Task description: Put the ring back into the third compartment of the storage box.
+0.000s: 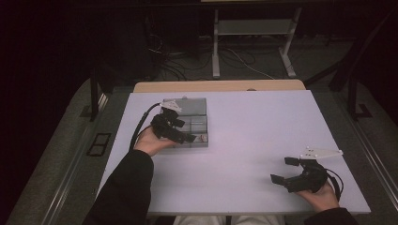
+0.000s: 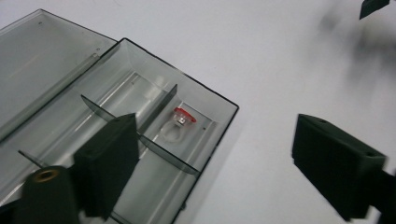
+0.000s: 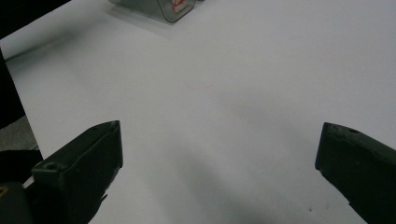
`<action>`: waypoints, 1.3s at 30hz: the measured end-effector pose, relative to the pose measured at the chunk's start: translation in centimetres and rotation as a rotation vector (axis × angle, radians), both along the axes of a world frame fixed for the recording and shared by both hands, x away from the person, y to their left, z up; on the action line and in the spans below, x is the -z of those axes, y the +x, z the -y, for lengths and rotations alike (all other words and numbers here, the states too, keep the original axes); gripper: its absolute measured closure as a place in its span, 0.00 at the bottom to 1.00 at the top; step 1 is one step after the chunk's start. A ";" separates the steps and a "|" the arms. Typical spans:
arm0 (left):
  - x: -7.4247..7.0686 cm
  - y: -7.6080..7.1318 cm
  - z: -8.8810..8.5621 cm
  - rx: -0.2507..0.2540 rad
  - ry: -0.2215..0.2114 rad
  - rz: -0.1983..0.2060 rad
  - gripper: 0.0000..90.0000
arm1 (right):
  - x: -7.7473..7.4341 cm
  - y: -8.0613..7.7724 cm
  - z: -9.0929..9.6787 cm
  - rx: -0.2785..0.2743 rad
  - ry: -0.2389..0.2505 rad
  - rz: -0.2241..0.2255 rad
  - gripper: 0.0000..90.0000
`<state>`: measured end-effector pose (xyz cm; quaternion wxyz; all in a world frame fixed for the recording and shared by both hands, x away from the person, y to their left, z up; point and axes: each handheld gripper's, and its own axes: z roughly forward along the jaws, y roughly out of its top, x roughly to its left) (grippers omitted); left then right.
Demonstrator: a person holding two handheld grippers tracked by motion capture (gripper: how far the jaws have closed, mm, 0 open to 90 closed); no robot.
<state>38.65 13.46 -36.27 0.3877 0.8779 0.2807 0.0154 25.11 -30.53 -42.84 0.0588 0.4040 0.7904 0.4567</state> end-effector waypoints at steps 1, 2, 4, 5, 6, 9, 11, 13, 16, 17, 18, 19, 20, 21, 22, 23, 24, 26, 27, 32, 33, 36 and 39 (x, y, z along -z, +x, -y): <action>-0.1 -0.3 -0.1 -0.007 -0.013 0.002 0.14 | 0.0 0.0 0.0 0.000 0.001 -0.002 0.01; -0.2 -0.5 -0.3 -0.007 -0.024 0.006 0.13 | 0.0 0.0 0.0 0.000 0.002 -0.002 0.01; -0.3 -1.0 -0.4 -0.016 -0.033 0.012 0.09 | 0.0 0.0 0.0 -0.001 0.000 0.000 0.01; -0.3 -1.2 -0.5 -0.022 -0.035 0.016 0.08 | 0.0 0.0 0.0 -0.001 0.000 0.000 0.01; -0.3 -1.5 -0.6 -0.031 -0.040 0.016 0.06 | 0.0 0.0 0.0 -0.002 0.000 -0.002 0.01; -0.3 -2.0 -0.9 -0.038 -0.045 0.022 0.00 | 0.0 -0.1 -0.1 0.000 0.001 -0.002 0.01; -0.2 -2.4 -1.2 -0.040 -0.056 0.022 0.00 | 0.0 -0.1 -0.1 0.000 0.001 -0.002 0.01; -0.1 -2.8 -1.4 -0.050 -0.064 0.031 0.00 | 0.0 -0.1 -0.1 0.000 0.000 -0.002 0.01; 0.0 -3.6 -1.7 -0.059 -0.077 0.045 0.00 | 0.0 -0.1 0.0 -0.001 0.000 -0.002 0.01; 0.1 -3.9 -1.7 -0.058 -0.079 0.055 0.00 | 0.0 -0.1 0.0 -0.001 0.000 -0.002 0.01; 0.1 -4.2 -1.8 -0.061 -0.087 0.059 0.00 | 0.0 -0.1 0.0 -0.001 0.001 -0.001 0.01; 0.2 -4.5 -1.8 -0.064 -0.090 0.066 0.00 | 0.0 -0.1 0.0 -0.001 0.001 -0.002 0.01; 0.3 -4.8 -1.9 -0.069 -0.094 0.070 0.00 | 0.0 -0.1 0.0 -0.001 0.001 -0.002 0.01; 0.4 -5.0 -1.9 -0.070 -0.096 0.075 0.00 | 0.0 -0.1 0.0 -0.001 0.001 -0.002 0.01; 0.5 -5.3 -2.0 -0.074 -0.099 0.080 0.00 | 0.0 -0.1 -0.1 0.000 0.000 -0.002 0.01; 0.7 -5.5 -2.1 -0.079 -0.109 0.085 0.00 | 0.0 -0.1 -0.1 0.001 0.001 -0.002 0.01; 0.8 -5.8 -2.1 -0.084 -0.114 0.086 0.00 | 0.0 -0.1 -0.1 0.001 0.002 -0.001 0.01; 1.1 -6.2 -2.3 -0.089 -0.121 0.091 0.00 | 0.0 -0.1 -0.1 0.001 0.002 -0.001 0.01; 1.2 -6.4 -2.4 -0.091 -0.125 0.094 0.00 | 0.0 -0.1 -0.1 0.001 0.002 -0.001 0.01; 1.7 -7.5 -2.8 -0.102 -0.146 0.098 0.00 | -0.1 -0.1 -0.1 0.002 0.002 -0.001 0.01; 1.8 -7.8 -2.8 -0.106 -0.151 0.100 0.00 | -0.1 -0.1 -0.1 0.001 0.002 -0.002 0.01; 2.4 -8.5 -2.9 -0.110 -0.150 0.096 0.00 | -0.1 -0.1 0.0 0.002 0.004 0.000 0.01; 3.1 -9.2 -3.1 -0.115 -0.153 0.092 0.00 | -0.1 -0.1 0.0 0.002 0.004 0.000 0.01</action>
